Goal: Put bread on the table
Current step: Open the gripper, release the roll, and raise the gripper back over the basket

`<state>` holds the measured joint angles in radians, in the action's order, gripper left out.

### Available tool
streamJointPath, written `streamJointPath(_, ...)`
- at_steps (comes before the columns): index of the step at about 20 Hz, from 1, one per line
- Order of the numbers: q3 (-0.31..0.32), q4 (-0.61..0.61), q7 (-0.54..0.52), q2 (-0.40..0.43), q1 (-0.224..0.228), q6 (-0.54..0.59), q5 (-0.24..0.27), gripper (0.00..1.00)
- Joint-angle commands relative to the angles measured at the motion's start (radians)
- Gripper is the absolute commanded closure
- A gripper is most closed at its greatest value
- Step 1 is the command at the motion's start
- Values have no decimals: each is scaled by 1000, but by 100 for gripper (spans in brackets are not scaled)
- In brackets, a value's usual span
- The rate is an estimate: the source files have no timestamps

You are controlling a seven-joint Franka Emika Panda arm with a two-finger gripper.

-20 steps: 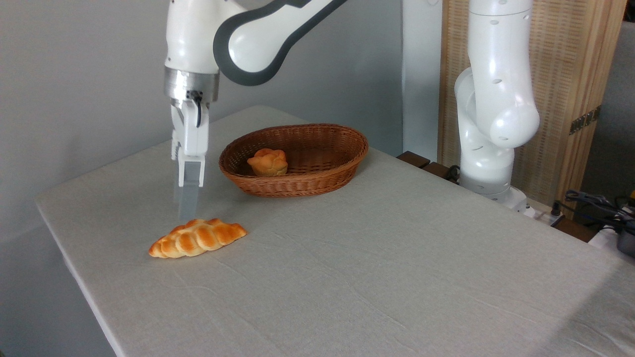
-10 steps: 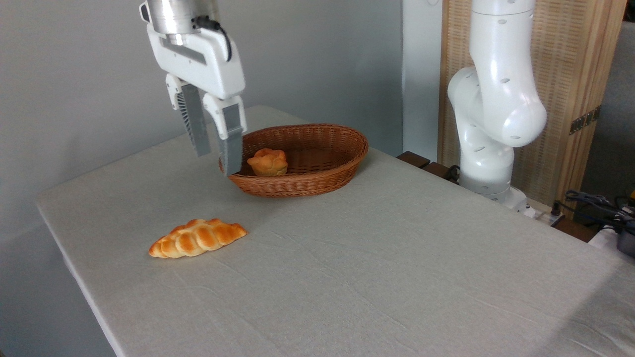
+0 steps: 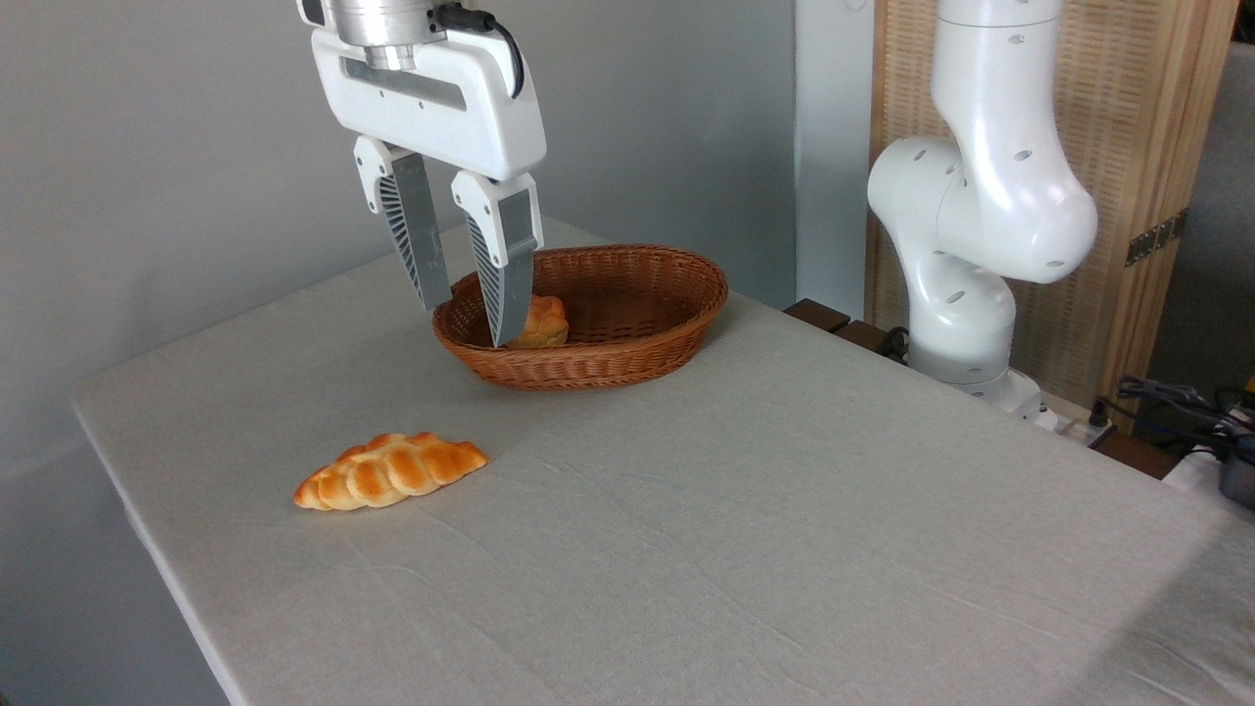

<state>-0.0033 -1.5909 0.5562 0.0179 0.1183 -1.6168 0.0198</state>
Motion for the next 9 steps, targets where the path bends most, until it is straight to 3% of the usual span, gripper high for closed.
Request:
streamJointPath(1,-26,3,-4,-3,-28,9,11,0)
streamJointPath(9,-26,2,-9,-1,-28,17,9,0)
